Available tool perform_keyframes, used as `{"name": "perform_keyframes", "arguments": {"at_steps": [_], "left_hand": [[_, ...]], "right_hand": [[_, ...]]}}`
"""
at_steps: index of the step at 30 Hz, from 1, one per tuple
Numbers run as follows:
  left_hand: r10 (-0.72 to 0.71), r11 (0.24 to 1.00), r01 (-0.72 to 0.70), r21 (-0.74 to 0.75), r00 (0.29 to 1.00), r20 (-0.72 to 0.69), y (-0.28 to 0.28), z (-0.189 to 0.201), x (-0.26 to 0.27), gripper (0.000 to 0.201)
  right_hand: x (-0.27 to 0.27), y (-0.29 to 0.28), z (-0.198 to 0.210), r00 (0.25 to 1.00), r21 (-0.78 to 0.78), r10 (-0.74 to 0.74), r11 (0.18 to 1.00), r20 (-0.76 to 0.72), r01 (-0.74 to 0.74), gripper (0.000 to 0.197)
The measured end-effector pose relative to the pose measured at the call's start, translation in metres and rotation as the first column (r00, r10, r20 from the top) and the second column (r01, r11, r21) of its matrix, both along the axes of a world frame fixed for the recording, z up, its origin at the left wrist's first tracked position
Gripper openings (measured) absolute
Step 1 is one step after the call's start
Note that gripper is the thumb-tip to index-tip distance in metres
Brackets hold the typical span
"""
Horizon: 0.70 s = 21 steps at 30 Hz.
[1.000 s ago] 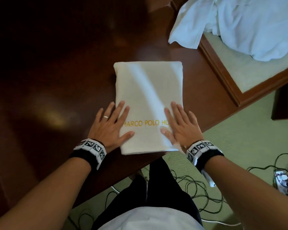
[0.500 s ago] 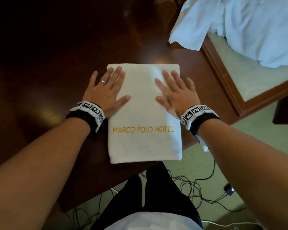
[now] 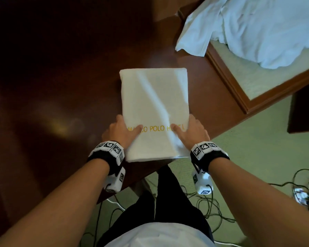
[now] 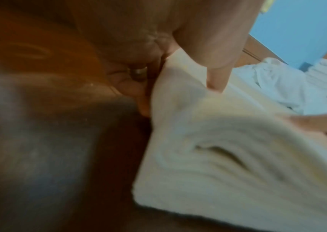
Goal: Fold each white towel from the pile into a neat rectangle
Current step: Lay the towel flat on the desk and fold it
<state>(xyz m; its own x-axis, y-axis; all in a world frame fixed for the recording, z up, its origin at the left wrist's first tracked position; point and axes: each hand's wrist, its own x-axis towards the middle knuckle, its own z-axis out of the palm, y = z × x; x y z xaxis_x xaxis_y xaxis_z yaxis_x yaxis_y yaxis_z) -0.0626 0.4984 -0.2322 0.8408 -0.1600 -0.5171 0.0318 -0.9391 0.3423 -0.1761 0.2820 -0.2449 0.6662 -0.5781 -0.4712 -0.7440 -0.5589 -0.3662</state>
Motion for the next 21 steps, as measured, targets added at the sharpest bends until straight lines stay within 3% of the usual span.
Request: {"name": "perform_keyframes", "arguments": {"at_steps": [2,4,6,8,10,13,17,21], "left_hand": [[0.138,0.981,-0.145,-0.129,0.988,-0.067,0.002,-0.004,-0.007,0.069],[0.223,0.938,-0.261,-0.229,0.958,-0.180,0.008,-0.005,-0.012,0.058],[0.223,0.904,-0.309,-0.295,0.931,-0.289,0.013,-0.005,-0.018,0.035],[0.192,0.888,-0.299,-0.349,0.931,-0.309,0.015,-0.001,-0.025,0.028],[0.165,0.875,-0.277,-0.397,0.942,-0.293,0.009,0.011,-0.032,0.041],[0.134,0.888,-0.199,-0.415,0.974,-0.180,-0.010,0.036,-0.035,0.082],[0.109,0.877,-0.115,-0.466,0.993,-0.041,-0.047,0.074,-0.041,0.058],[0.044,0.843,-0.014,-0.538,0.998,0.042,-0.087,0.110,-0.043,0.054]], "right_hand": [[-0.003,0.008,-0.003,0.994,0.080,-0.107,0.991,0.009,0.106,0.068],[-0.008,0.011,-0.003,0.982,0.169,-0.188,0.968,-0.001,0.186,0.062],[-0.015,0.013,0.002,0.973,0.231,-0.230,0.946,-0.020,0.228,0.056],[-0.023,0.013,0.010,0.965,0.232,-0.261,0.939,-0.008,0.255,0.049],[-0.028,0.013,0.024,0.958,0.208,-0.284,0.940,0.031,0.272,0.042],[-0.030,0.008,0.053,0.953,0.191,-0.298,0.940,0.051,0.283,0.034],[-0.033,-0.013,0.094,0.935,0.182,-0.336,0.932,0.116,0.312,0.036],[-0.046,-0.048,0.135,0.907,0.159,-0.357,0.931,0.222,0.328,0.038]]}}
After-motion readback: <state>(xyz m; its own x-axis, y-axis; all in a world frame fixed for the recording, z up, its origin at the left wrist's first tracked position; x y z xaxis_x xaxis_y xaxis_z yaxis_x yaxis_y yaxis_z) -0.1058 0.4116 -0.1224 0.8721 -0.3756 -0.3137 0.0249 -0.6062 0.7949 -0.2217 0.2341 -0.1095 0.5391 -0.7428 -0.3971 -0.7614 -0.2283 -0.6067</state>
